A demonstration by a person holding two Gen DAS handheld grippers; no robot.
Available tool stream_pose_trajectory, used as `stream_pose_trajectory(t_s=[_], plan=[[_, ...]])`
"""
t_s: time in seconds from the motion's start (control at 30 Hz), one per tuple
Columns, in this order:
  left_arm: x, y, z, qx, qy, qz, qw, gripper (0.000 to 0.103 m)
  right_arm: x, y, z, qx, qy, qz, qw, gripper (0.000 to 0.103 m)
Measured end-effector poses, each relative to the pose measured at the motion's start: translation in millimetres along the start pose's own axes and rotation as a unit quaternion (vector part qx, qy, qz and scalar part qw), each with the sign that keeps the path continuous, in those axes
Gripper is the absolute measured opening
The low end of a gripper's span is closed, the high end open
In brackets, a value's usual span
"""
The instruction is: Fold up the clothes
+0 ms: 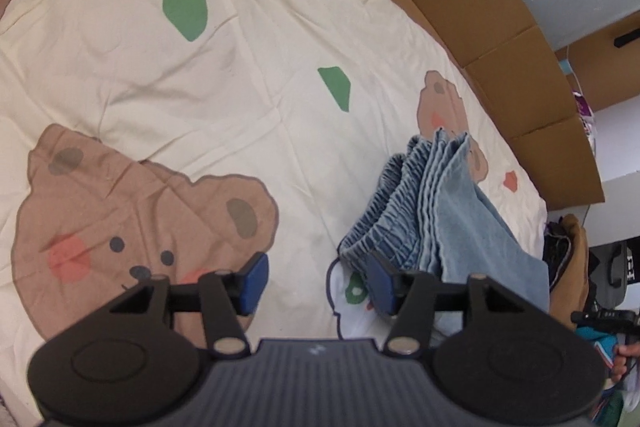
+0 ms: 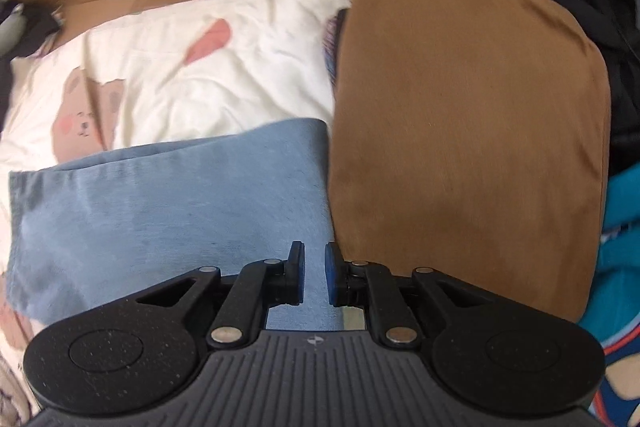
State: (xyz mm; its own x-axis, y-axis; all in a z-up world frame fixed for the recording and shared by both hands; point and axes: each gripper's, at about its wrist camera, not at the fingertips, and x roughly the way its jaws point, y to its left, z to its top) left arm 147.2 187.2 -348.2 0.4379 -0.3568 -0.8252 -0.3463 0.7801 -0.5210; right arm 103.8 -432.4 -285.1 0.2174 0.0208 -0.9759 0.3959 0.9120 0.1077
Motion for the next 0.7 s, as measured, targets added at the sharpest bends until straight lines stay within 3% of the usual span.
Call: stream_pose_trajectory(t_s=[0.03,0.13,0.37,0.7], plan=[[0.5,-0.6,-0.5,-0.001,0.0,-0.001,1.0,0.06,-2.2,-0.4,0.9,0.0,0.0,0.006,1.0,0.012],[2.6,-3.6,-2.0,-0.005,-0.001,-0.01,0.9999,0.063,2.8,1.6,-5.2,0.008,0.006,0.008,1.0,0.037],[15.6,-15.0,-4.5,0.001,0.007,-0.036,0.9993,0.068,39.5,22.3,-30.3,-0.022,0.058,-0.007,0.998,0.038],[36.1,-36.2,-6.6,0.021,0.024,-0.097,0.9948,0.07,45.2,90.7,-15.9,-0.115,0.038,0.017,0.992,0.04]])
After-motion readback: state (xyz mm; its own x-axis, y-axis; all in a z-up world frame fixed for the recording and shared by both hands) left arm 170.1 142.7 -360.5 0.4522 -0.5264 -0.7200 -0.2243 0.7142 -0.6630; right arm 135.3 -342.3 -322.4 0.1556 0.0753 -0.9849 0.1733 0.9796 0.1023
